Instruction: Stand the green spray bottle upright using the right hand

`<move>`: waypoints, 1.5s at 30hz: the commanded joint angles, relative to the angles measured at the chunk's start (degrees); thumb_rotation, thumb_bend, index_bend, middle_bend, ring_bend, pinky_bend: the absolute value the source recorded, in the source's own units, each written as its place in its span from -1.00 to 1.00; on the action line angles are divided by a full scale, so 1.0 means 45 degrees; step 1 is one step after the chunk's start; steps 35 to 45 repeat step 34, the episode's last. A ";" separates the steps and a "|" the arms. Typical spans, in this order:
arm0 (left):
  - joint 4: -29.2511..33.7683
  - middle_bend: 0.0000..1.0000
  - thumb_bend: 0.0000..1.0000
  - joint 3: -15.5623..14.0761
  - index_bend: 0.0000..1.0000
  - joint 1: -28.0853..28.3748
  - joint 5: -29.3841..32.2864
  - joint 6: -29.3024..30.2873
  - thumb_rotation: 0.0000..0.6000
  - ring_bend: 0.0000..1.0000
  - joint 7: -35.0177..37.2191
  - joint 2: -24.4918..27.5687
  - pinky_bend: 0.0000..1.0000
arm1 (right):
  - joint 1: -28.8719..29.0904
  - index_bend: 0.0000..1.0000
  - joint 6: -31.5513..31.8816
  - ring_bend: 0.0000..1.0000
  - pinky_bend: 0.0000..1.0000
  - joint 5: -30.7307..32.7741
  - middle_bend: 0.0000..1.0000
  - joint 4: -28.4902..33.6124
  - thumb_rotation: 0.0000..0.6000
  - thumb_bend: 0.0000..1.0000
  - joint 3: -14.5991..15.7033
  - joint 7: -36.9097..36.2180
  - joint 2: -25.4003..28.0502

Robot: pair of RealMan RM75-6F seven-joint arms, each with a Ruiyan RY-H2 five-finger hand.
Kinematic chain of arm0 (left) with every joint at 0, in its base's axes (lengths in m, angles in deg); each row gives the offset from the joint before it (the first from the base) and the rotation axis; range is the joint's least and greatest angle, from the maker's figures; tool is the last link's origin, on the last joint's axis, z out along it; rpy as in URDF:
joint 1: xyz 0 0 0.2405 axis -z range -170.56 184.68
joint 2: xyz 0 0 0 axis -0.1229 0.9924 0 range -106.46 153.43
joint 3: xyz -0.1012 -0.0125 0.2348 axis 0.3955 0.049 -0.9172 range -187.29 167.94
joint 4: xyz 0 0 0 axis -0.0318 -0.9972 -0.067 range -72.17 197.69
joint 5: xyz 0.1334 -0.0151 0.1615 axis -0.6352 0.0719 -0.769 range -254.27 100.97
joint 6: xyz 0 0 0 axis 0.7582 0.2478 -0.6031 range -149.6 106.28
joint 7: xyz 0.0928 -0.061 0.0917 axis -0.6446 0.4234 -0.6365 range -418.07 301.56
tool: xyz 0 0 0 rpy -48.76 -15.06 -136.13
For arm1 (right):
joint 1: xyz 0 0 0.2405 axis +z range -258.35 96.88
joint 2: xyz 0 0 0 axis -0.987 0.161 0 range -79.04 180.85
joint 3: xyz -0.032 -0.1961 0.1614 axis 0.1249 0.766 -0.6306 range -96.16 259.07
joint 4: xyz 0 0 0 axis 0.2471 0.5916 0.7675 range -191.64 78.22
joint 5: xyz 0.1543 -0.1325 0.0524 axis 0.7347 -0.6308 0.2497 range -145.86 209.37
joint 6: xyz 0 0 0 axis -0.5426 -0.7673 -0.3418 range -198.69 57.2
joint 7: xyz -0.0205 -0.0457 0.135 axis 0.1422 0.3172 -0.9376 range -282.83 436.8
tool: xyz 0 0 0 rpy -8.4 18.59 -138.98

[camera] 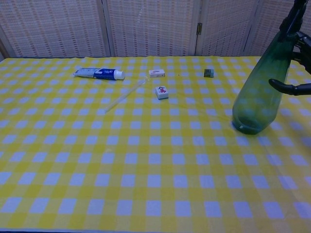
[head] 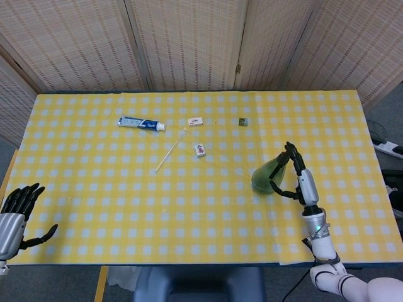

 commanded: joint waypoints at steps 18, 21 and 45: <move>-0.0402 -0.86 -0.34 0.0108 -0.99 -0.0064 -0.0445 0.0695 0.21 -0.92 -0.0212 -0.0319 -1.00 | -0.2311 -1.00 0.1250 -0.84 -1.00 -0.0814 -1.00 0.4344 1.00 -0.38 0.1223 0.6733 0.4655; -0.0676 -0.86 -0.34 0.0168 -0.99 -0.0091 -0.0655 0.1035 0.21 -0.92 -0.0404 -0.0578 -1.00 | -0.3015 -1.00 0.0752 -0.88 -1.00 -0.0219 -1.00 0.6683 1.00 -0.38 0.1789 1.0176 0.6284; -0.0899 -0.86 -0.34 0.0195 -0.99 -0.0037 -0.0477 0.0852 0.21 -0.92 -0.1149 -0.0929 -1.00 | -0.4203 -1.00 0.0600 -0.99 -1.00 0.1182 -1.00 1.1002 1.00 -0.38 0.2016 1.4957 0.8444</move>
